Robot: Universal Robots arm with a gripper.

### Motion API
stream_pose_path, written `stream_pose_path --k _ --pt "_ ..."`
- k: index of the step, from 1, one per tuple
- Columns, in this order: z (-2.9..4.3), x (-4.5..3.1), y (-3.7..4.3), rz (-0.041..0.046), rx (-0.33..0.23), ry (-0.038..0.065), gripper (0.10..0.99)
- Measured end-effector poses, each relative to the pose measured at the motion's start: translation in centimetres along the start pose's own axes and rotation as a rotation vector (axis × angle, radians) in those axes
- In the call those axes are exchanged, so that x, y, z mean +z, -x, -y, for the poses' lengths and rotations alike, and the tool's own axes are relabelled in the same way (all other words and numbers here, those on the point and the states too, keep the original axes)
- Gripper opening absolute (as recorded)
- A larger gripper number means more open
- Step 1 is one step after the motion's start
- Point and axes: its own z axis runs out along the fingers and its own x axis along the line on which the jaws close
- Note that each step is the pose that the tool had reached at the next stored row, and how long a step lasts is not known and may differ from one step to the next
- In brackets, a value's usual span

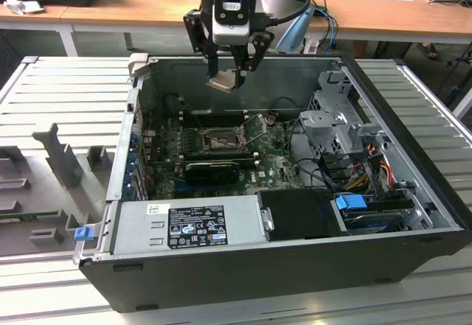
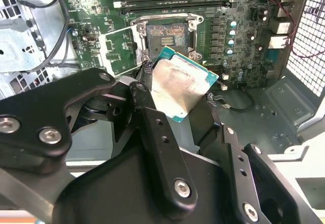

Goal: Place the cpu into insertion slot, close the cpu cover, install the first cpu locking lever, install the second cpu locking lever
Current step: 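Place the cpu into insertion slot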

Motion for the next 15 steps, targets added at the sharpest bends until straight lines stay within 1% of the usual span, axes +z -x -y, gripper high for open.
stream_pose_path --k 15 --pt "0.0 0.02 0.0 0.0051 0.058 0.001 0.529"
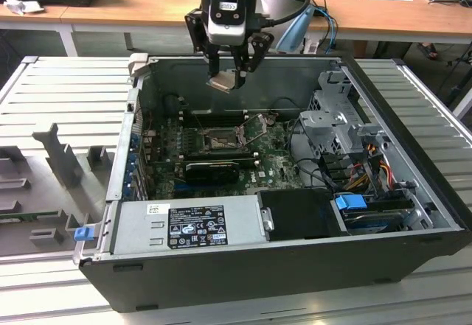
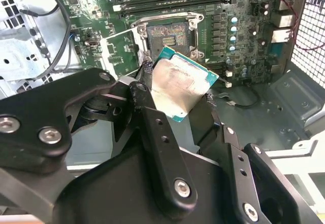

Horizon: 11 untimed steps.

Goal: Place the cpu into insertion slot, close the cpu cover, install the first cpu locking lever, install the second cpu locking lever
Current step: 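Place the cpu into insertion slot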

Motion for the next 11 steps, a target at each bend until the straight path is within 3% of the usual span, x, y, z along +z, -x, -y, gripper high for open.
stream_pose_path --k 5,11 --pt "0.01 0.07 0.0 0.0053 0.06 0.001 0.529" --pt "0.01 0.17 0.0 0.0083 0.09 0.002 0.529"
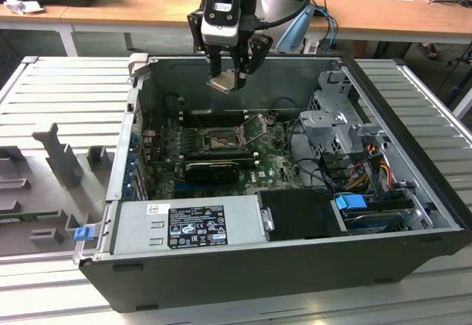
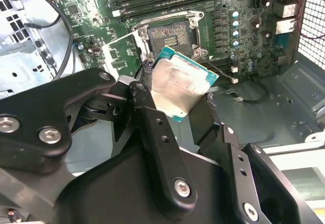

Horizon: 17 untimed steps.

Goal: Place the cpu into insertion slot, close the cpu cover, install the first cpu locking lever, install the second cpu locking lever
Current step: 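Place the cpu into insertion slot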

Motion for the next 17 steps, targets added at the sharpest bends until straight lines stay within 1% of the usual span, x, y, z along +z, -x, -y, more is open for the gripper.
stream_pose_path --k 17 --pt "0.01 0.09 0.0 0.0098 0.106 0.002 0.529"
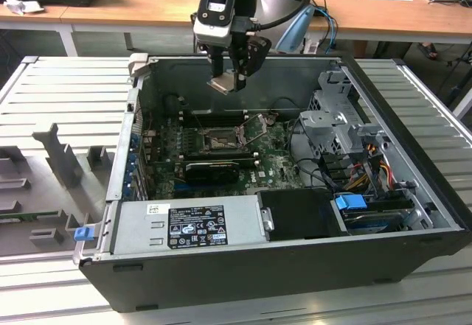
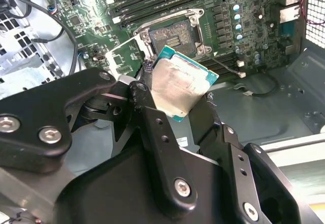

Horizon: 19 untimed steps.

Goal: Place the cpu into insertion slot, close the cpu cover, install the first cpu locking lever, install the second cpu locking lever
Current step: 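Place the cpu into insertion slot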

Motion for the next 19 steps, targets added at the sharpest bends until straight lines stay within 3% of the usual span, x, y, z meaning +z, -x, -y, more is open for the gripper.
stream_pose_path --k 7,14,19 --pt "0.0 0.06 0.0 0.0046 0.053 0.001 0.529" --pt "0.01 0.16 0.0 0.0121 0.14 0.003 0.529" --pt "0.05 0.61 0.01 0.0129 0.149 0.003 0.529"
